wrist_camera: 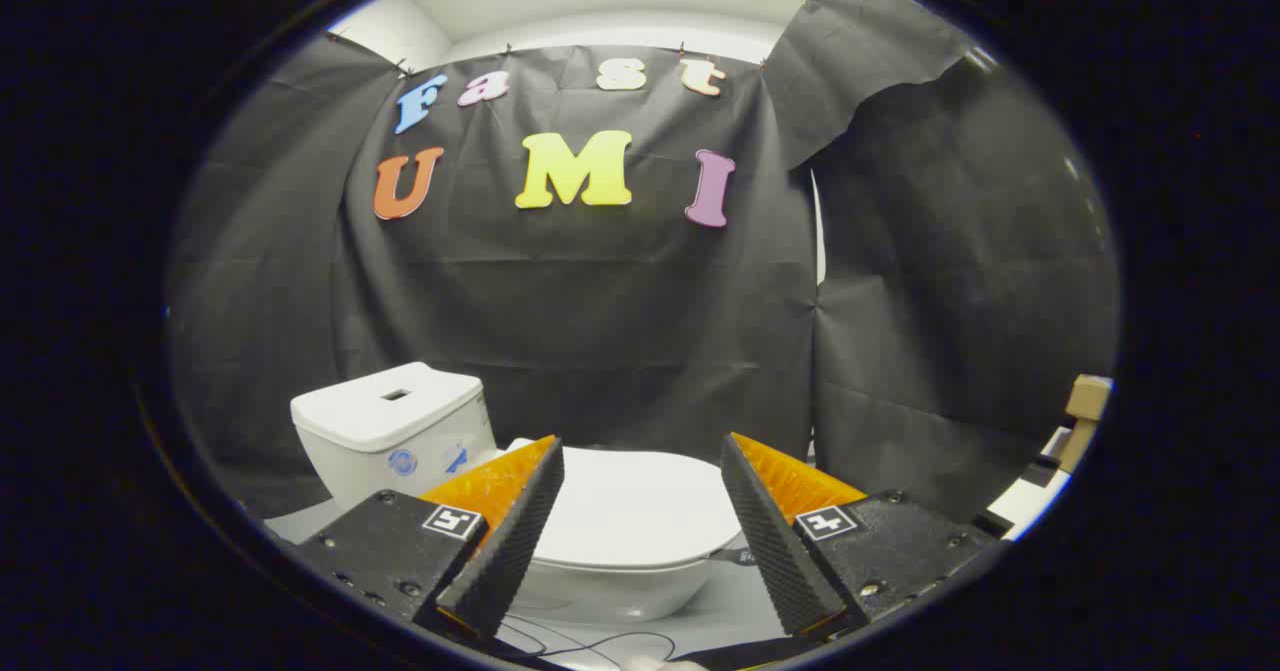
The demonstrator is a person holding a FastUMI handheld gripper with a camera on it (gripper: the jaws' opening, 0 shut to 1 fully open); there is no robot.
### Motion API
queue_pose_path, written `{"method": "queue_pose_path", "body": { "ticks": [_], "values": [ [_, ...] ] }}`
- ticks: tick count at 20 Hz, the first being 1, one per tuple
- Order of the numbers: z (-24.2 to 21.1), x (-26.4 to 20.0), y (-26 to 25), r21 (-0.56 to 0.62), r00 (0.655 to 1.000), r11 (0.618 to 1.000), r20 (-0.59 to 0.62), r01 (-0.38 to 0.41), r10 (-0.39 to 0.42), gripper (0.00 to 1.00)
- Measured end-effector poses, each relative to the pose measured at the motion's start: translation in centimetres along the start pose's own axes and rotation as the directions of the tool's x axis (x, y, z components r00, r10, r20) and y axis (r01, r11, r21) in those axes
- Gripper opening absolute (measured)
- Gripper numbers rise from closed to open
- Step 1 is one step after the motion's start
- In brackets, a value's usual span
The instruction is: Open the toilet lid.
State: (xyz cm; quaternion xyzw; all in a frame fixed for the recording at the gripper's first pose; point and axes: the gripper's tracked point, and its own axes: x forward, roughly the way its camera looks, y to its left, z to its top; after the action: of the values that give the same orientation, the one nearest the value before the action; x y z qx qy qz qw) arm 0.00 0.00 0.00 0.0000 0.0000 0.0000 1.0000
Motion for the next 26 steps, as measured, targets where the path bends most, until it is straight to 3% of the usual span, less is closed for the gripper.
{"method": "queue_pose_path", "body": {
  "ticks": [15, 22, 26],
  "values": [
    [-0.4, 0.6, -0.7, 0.010, 1.000, 1.000, -0.009, 0.009, -0.009, 0.99],
    [-1.1, 4.9, -3.8, 0.060, 0.995, 0.998, -0.099, -0.014, 0.020, 0.99],
    [-4.0, 8.2, -5.4, 0.132, 0.979, 0.990, -0.187, -0.055, 0.079, 0.99]
  ]
}}
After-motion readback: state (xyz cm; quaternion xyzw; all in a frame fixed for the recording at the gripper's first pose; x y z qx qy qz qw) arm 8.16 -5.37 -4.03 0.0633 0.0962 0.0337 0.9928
